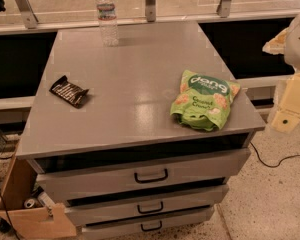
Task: Pick water bottle
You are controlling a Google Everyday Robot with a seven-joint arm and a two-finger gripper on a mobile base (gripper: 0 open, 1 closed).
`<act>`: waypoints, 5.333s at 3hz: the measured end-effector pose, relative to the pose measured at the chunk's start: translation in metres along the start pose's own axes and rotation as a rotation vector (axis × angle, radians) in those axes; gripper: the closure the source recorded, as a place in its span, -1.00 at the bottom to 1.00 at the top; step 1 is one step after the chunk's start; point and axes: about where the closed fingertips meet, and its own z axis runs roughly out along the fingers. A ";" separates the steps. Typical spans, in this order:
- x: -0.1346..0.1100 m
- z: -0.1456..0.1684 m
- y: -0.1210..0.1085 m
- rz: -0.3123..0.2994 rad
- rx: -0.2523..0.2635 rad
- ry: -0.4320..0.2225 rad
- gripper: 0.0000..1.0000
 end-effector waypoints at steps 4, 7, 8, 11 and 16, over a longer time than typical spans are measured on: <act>-0.137 0.113 -0.123 -0.010 0.030 -0.291 -1.00; -0.180 0.131 -0.154 0.042 0.057 -0.460 -1.00; -0.226 0.152 -0.201 0.110 0.105 -0.586 -1.00; -0.354 0.210 -0.305 0.287 0.154 -0.832 -1.00; -0.421 0.253 -0.363 0.539 0.162 -0.962 -0.05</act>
Offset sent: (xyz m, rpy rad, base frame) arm 0.0881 0.0492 -0.0310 0.1569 -0.0578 0.0808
